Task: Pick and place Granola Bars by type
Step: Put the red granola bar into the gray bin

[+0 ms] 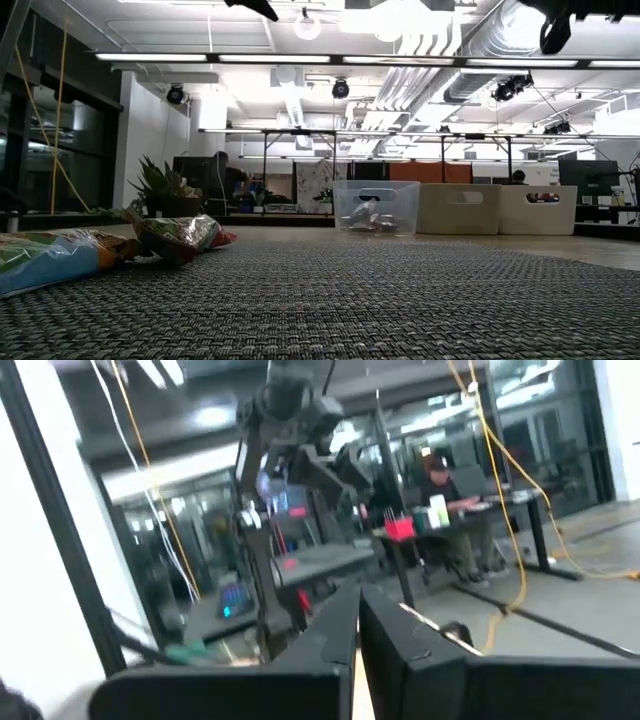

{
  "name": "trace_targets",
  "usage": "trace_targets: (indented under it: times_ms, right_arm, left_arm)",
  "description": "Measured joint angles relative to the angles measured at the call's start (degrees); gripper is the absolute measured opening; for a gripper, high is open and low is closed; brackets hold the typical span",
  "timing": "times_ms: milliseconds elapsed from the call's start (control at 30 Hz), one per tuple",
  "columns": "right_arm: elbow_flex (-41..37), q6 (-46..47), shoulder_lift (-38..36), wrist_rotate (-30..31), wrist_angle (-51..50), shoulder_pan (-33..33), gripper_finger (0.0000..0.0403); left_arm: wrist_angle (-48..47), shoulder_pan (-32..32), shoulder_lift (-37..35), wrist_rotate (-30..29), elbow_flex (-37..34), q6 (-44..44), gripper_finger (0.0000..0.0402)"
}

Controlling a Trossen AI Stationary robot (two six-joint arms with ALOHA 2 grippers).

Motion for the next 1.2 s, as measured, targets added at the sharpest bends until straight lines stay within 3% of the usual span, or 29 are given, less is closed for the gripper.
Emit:
trace_targets:
  times_ms: [267,433,600,867,1200]
  right_arm:
    - [-14.87,15.48,-6.85,0.62,20.61,-0.01,0.0000]
    - [-18.62,20.51,-11.64,-1.71,24.14,-0.05,0.0000]
    - [-19.58,24.44,-11.44,-5.25,30.59,-0.60,0.0000]
    - [-19.71,17.41,-11.37,-4.43,21.10,-3.53,0.0000]
    - [-19.71,8.96,-11.45,9.86,9.26,-4.72,0.0000]
  left_arm:
    - [-0.14,-1.81,0.84,-1.60,-0.10,-2.76,0.0311]
    - [0.20,-3.53,1.57,-3.46,-0.01,-4.63,0.0311]
    - [0.60,-4.21,2.51,-4.48,0.00,-6.64,0.0311]
    - [2.44,-4.85,3.70,-4.81,0.00,-8.64,0.0311]
    - [5.31,-5.49,3.86,-6.62,-0.04,-9.25,0.0311]
